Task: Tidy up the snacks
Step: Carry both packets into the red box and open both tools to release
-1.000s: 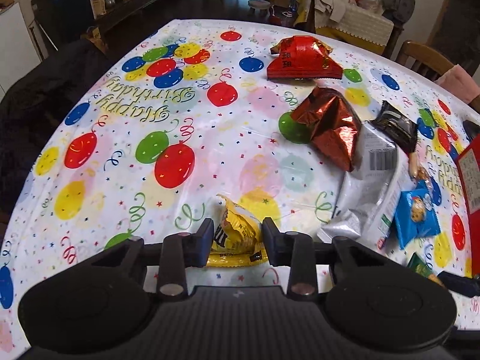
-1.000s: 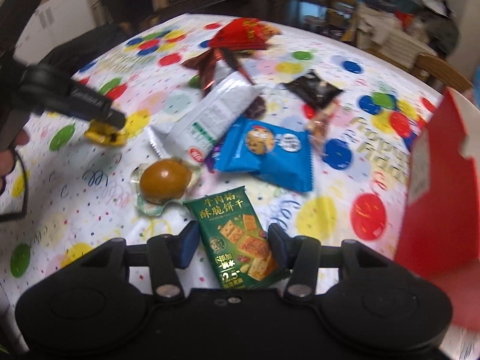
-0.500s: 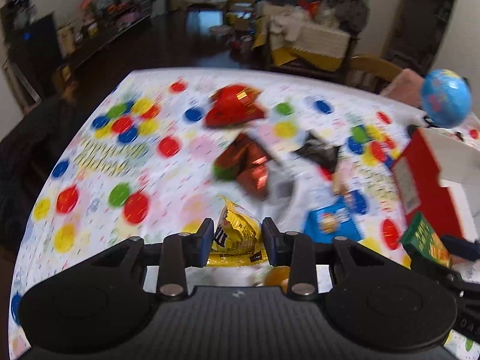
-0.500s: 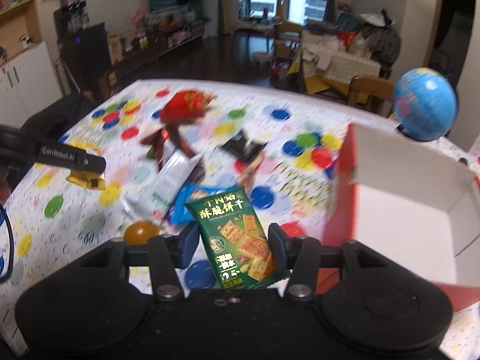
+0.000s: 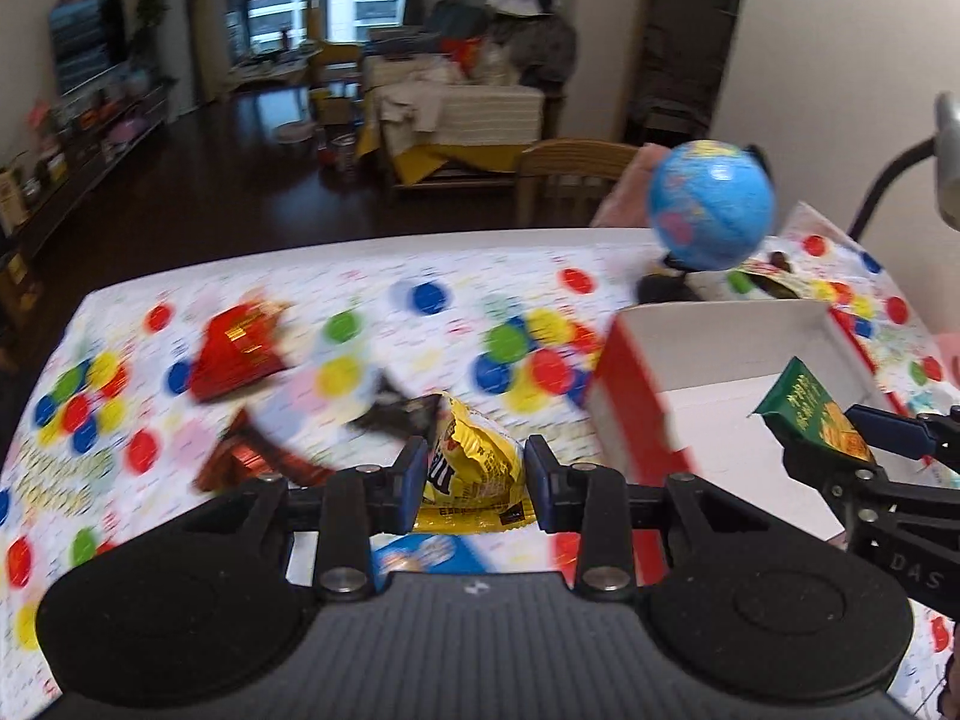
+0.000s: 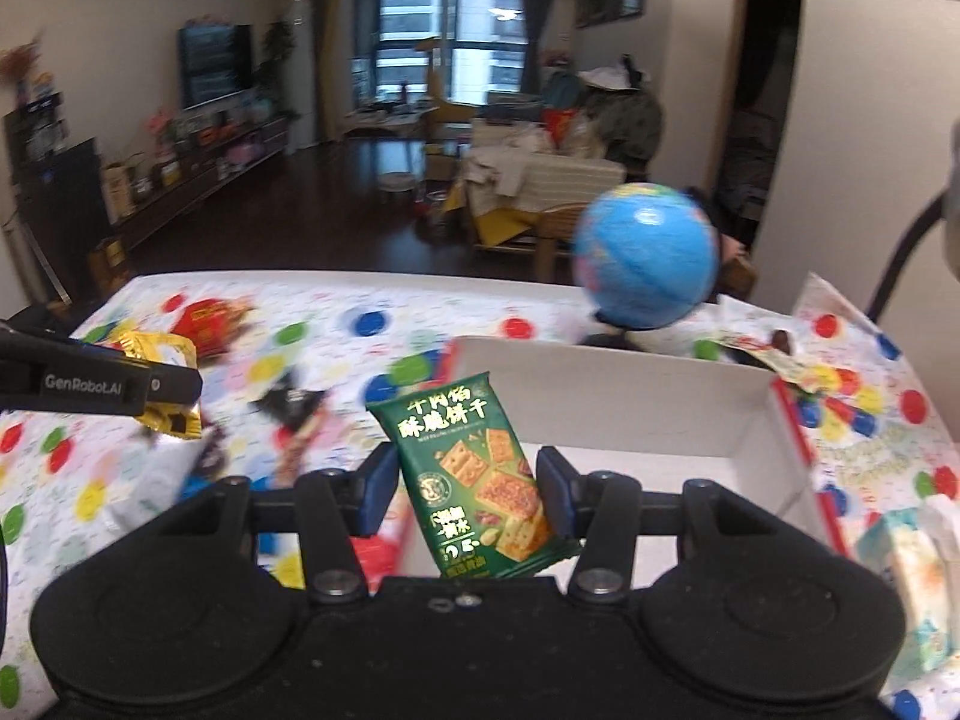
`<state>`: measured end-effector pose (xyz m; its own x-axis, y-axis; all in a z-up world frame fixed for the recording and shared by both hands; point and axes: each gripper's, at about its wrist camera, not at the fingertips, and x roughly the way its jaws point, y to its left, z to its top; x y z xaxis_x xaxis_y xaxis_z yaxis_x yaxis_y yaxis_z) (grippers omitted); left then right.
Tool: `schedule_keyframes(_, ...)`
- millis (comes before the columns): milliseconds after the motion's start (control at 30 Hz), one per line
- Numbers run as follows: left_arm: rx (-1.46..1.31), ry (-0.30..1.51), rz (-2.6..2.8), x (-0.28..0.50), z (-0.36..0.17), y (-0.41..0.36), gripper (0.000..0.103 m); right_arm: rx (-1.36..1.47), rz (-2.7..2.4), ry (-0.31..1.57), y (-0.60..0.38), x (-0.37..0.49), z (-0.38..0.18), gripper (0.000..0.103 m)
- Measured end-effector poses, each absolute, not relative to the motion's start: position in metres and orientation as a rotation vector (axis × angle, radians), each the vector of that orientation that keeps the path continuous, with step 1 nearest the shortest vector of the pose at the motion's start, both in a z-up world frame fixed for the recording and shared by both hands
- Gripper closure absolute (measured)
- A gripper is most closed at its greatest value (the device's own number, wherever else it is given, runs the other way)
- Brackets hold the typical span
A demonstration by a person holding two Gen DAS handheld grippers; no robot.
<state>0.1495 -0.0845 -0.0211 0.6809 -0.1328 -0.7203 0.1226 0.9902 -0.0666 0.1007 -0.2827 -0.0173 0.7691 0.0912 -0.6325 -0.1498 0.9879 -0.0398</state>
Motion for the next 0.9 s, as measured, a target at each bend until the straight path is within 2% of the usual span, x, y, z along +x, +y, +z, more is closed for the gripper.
schedule_keyframes(367,0.050,0.821,-0.294,0.183,-0.030,-0.181,0.069,-0.057,0.015,0.699,-0.357,0.118,-0.031,0.054)
schedule_keyframes(900,0.202,0.946,-0.414,0.214,-0.083,-0.257,0.069,-0.002,-0.039,0.826,-0.409,0.142,-0.076,0.054)
